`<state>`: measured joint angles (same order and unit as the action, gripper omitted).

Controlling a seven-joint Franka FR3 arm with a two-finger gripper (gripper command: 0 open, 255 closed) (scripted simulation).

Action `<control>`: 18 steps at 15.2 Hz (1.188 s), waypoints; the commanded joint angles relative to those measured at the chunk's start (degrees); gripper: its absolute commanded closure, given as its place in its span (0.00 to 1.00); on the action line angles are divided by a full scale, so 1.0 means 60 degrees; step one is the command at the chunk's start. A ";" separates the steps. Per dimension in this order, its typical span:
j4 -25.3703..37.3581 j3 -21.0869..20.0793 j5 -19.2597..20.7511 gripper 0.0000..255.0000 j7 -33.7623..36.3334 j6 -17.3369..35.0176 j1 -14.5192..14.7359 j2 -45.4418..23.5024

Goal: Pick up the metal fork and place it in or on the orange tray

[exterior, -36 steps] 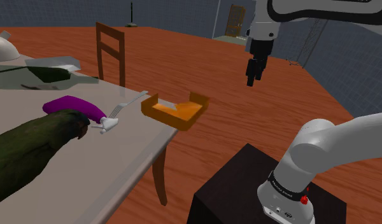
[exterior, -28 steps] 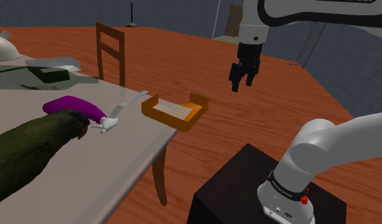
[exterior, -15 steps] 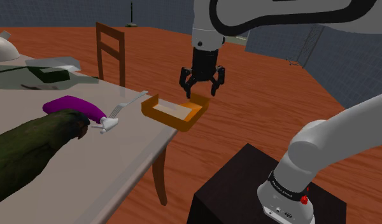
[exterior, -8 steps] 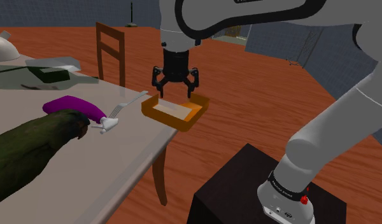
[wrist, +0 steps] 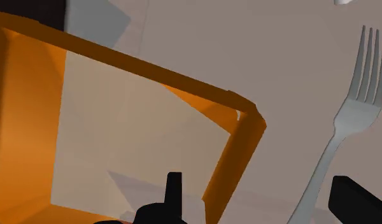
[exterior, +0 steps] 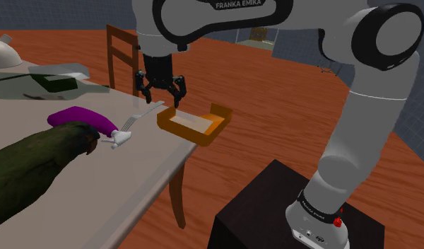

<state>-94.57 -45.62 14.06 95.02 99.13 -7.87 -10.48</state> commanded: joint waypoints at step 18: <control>0.1958 0.0654 0.1819 0.00 0.2231 -0.0057 0.1275 -0.2521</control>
<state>-82.78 -41.69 24.98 108.41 98.76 -0.20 -25.62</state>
